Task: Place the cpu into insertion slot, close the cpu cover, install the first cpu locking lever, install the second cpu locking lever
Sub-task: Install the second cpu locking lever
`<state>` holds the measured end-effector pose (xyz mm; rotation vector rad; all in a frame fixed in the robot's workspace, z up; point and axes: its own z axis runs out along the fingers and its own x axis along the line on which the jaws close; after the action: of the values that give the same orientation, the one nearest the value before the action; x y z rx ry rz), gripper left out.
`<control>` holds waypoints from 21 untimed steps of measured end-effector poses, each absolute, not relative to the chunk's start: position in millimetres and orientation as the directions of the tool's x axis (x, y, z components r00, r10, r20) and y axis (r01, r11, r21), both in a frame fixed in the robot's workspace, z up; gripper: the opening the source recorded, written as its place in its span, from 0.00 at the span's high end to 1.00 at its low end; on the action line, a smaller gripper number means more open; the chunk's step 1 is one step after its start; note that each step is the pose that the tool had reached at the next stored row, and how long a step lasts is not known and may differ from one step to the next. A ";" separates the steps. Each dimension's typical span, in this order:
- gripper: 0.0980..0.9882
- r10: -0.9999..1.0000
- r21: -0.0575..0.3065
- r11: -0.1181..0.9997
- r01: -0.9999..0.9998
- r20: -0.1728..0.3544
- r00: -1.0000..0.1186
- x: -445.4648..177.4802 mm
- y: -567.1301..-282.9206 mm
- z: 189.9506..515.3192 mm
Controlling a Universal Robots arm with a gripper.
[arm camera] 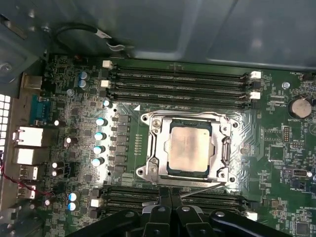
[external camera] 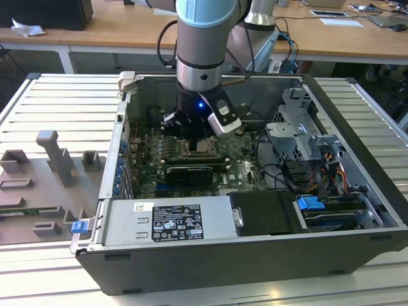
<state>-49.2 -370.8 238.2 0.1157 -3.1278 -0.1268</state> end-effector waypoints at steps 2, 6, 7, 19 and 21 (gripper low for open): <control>0.99 -0.074 0.081 0.994 -0.073 0.006 -0.997 -49.2 -370.8 238.1; 0.99 -0.074 0.082 0.994 -0.073 0.006 -0.997 -49.6 -370.7 237.2; 0.99 -0.074 0.082 0.994 -0.073 0.006 -0.997 -50.0 -370.7 236.5; 0.99 -0.074 0.100 0.992 -0.073 0.005 -0.997 -52.7 -376.8 222.7; 0.99 -0.074 0.105 0.992 -0.073 0.004 -0.997 -54.9 -378.2 222.6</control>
<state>-54.9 -378.2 222.6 0.1156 -3.1269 -0.1639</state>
